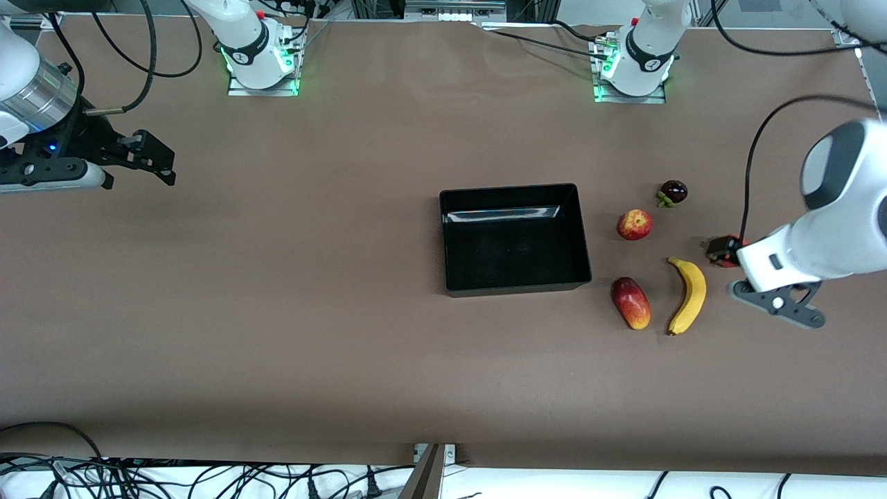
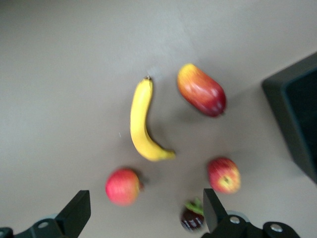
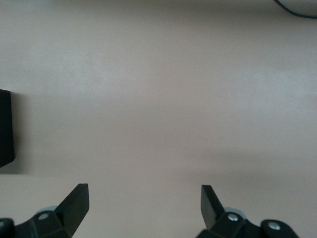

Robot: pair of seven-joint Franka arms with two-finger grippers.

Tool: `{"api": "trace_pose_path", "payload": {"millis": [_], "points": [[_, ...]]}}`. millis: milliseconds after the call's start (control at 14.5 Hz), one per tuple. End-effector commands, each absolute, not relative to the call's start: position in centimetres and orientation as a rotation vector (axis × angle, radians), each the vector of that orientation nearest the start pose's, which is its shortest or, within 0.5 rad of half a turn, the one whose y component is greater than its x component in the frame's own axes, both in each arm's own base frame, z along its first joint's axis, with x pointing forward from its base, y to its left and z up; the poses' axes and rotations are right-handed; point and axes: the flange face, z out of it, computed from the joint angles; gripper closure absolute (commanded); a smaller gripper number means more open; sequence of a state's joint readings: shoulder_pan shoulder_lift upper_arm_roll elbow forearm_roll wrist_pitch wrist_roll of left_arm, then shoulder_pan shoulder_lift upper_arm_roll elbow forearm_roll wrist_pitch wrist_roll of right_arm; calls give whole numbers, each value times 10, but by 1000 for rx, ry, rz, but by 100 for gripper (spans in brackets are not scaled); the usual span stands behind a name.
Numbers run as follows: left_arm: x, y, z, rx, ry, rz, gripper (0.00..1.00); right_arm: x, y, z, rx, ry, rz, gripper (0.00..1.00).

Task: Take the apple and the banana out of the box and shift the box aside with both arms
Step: 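Raise the left gripper away while the right gripper reaches toward the tray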

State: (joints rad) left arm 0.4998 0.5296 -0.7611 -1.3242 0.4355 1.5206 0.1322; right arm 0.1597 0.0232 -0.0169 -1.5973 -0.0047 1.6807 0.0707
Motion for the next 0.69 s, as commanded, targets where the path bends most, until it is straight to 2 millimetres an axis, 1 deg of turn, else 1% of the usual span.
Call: {"api": "trace_pose_path", "payload": {"millis": [0,69,138,207,276,345,414,483,621], "points": [[649,-40,518,-3040,408,379,0,579,84,589,-3151,-133,-56,0],[637,-59,543,-3016,420,325,0,581,86,582,-3148,-147,-31,0],[629,-66,557,-3000,390,301,0,587,103,555,-3152,-173,57,0],[622,-69,568,-3009,347,289,0,585,123,544,-3146,-240,99,0],[613,-60,572,-3036,275,299,0,581,146,540,-3139,-294,107,0],[610,-53,576,-3082,210,255,0,579,182,525,-3110,-348,132,0],[606,-42,577,-3108,156,214,0,584,210,498,-3071,-378,171,0],[598,-40,577,-3105,134,175,0,584,247,479,-3045,-398,155,0],[580,-47,576,-3088,134,69,0,579,312,441,-3042,-336,93,0]]}}
